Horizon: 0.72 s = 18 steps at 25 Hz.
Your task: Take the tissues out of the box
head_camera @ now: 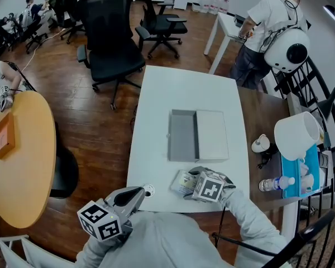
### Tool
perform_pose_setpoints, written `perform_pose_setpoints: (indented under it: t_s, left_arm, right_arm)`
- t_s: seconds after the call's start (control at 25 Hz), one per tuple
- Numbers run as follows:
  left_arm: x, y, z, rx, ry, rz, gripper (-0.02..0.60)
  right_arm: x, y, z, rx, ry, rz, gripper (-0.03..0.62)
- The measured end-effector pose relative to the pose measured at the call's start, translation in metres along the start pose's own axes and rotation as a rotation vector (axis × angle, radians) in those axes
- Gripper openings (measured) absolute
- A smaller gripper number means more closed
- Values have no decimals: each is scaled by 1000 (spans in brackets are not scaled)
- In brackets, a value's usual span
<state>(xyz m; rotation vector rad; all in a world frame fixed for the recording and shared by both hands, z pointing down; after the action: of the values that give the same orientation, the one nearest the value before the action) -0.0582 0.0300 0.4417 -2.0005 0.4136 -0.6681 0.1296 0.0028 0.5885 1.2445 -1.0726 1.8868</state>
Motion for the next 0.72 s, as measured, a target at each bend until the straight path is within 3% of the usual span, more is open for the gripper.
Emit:
perform_pose_setpoints:
  t_s: [0.32,0.48,0.52,0.56,0.68,0.72]
  left_arm:
    - [3,8,-3,29,-15,-9,12]
    - [11,12,-10,73,-35,-62,14]
    - [14,12,-12,89,-39,-88,12]
    - [18,12,-14,110,-43,-121,14]
    - [31,12,-18,192,-51,-211,14]
    - [35,13,-18,210,-58,-227,13]
  right_arm:
    - [-76,35,6,23,-9,220,448]
    - [-153,56,8,47,-76,476,447]
    - [-171,59,8,60,-96,545,417]
    - [-186,61,8,74,-122,606,344]
    - [-209,59,8,128,-194,692,48]
    - [-209,56,7,146,-195,687,2]
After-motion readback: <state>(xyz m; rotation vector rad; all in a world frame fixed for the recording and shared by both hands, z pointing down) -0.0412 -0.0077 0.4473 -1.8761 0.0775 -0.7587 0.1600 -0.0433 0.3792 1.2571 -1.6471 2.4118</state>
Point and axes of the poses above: the fingertips, and each gripper's own axes: x forward along the fingers, z to its right, y out of its top, the point moved 3 cm from there along -x, backward along the fingers, and after that the axes turned 15 degrees about x, right-handed, at the moved point
